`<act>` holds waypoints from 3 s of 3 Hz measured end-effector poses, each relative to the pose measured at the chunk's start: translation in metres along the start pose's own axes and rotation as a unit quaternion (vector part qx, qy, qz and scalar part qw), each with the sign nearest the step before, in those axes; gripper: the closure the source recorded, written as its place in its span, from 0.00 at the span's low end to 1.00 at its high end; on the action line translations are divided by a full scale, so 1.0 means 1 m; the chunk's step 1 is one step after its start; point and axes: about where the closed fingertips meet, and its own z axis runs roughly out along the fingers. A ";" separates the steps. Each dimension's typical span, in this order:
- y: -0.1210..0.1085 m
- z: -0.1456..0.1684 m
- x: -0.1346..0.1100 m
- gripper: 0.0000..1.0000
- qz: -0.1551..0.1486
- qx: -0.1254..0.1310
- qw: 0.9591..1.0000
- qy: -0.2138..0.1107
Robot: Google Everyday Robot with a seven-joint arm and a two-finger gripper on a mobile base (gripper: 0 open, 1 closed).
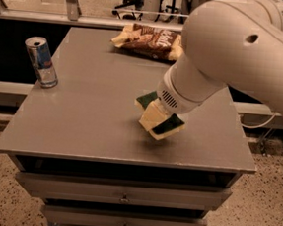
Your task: Move sponge near brown chip bag
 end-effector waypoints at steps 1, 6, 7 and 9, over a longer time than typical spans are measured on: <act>-0.037 0.006 0.000 1.00 0.015 0.019 1.000 -0.016; -0.183 0.082 -0.082 0.85 0.004 0.057 0.998 -0.026; -0.196 0.091 -0.087 0.62 0.005 0.064 0.998 -0.016; -0.216 0.102 -0.090 0.17 0.016 0.080 0.997 0.000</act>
Offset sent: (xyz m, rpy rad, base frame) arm 0.1392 -0.0846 0.0040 0.0297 -0.1278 -0.1230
